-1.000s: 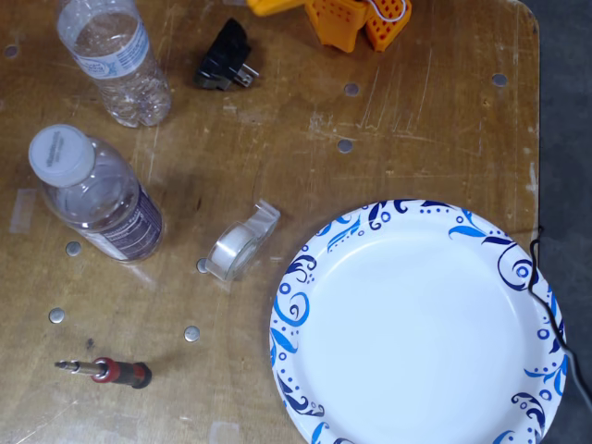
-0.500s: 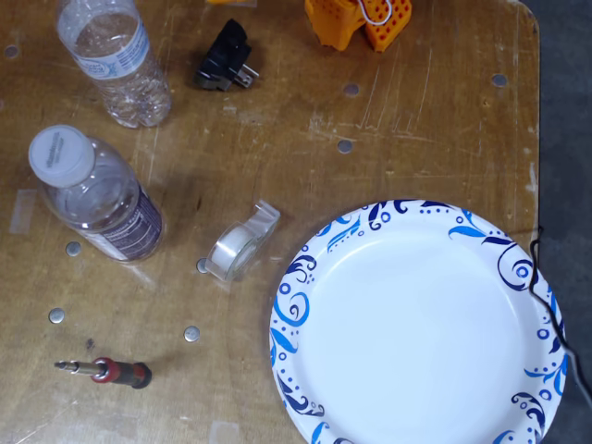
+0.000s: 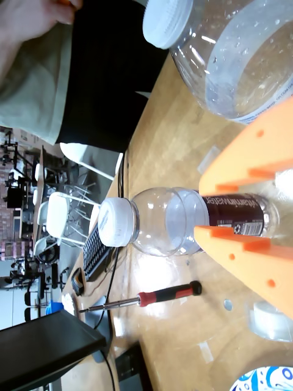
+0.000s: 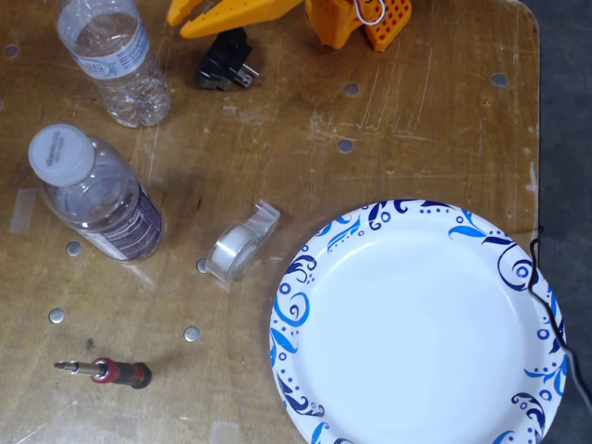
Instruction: Move the bottles to the plate
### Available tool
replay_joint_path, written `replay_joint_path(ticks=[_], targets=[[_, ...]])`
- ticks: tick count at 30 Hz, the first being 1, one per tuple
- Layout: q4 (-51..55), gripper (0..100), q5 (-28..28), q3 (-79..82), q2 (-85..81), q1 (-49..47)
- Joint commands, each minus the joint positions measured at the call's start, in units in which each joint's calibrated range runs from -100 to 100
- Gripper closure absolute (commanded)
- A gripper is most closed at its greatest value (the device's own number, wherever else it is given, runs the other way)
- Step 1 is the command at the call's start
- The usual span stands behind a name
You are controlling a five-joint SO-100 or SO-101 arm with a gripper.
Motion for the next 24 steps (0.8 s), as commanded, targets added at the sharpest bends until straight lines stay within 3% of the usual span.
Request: replay_joint_path(ticks=[1, 10, 17, 24], targets=[[-0.90, 88, 0.06, -0.21, -0.41, -0.12], [-0.90, 88, 0.27, -1.29, -0.41, 1.71], [-0.29, 87, 0.27, -4.81, -0.41, 12.49], [-2.12, 70, 0.22, -4.27, 0.18, 12.60]])
